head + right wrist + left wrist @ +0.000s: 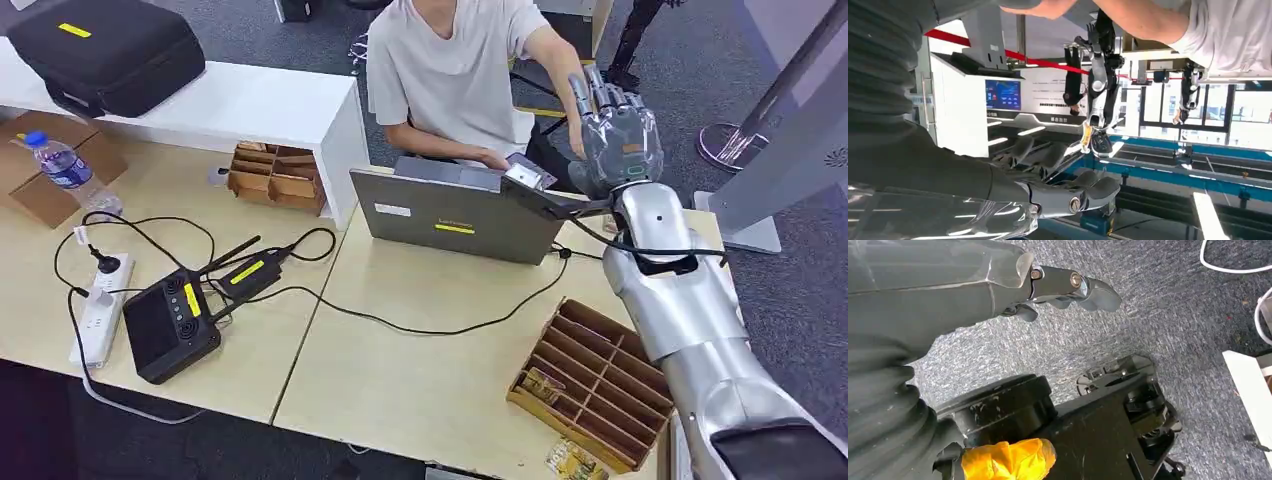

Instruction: Pass the card to the sensor for recognition and then transmit it.

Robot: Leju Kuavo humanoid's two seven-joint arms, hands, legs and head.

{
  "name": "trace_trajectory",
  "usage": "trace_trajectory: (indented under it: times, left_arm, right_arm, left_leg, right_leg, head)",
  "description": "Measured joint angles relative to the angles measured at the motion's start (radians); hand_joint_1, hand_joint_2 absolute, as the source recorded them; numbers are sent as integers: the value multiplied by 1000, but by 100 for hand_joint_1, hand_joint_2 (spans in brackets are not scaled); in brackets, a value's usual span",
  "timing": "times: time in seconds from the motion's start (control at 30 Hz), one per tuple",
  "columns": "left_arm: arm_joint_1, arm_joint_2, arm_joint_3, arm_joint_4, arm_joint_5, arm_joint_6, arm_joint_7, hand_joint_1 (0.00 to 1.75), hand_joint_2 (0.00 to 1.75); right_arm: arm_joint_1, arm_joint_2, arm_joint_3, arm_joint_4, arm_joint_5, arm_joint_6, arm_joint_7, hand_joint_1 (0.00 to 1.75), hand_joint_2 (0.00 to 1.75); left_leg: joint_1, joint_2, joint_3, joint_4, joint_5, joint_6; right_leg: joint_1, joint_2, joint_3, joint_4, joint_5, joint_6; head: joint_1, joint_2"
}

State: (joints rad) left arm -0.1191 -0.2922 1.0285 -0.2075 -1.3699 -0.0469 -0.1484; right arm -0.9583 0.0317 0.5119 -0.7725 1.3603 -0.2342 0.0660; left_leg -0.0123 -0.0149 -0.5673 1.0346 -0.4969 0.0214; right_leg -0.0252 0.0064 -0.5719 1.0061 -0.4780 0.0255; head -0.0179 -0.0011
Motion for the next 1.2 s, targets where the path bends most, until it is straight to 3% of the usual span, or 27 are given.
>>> trace_trajectory:
  times: [0.53, 0.7, 1.07, 1.2]
  left_arm:
    - [2, 2, 0, 0, 6, -17, -17, 0, 175]
    - [14, 33, 0, 0, 13, -42, -49, 0, 175]
    - [19, 49, 0, 0, 39, -35, -54, 0, 175]
    - [30, 53, 0, 0, 52, -32, -52, 0, 175]
  right_arm:
    - [25, -24, -3, -7, 1, 0, 3, 0, 175]
    - [45, -100, -26, -39, 3, 2, 6, 0, 175]
    - [141, -254, -112, -140, -7, -23, -10, 0, 175]
    - [164, -354, -170, -163, -9, -16, -1, 0, 175]
  left_leg:
    - [0, 0, 0, 0, 0, 0]
    - [0, -2, 0, 0, 0, 0]
    - [0, -2, -1, 1, 0, 0]
    - [0, -7, -3, 1, 0, 0]
  right_leg:
    - [0, 0, 0, 0, 0, 0]
    - [0, -2, 0, 0, 0, 0]
    - [0, -2, -1, -1, 0, 0]
    - [0, -7, -1, -1, 0, 0]
  head:
    - [0, 0]
    - [0, 0]
    - [-1, 0]
    - [0, 0]
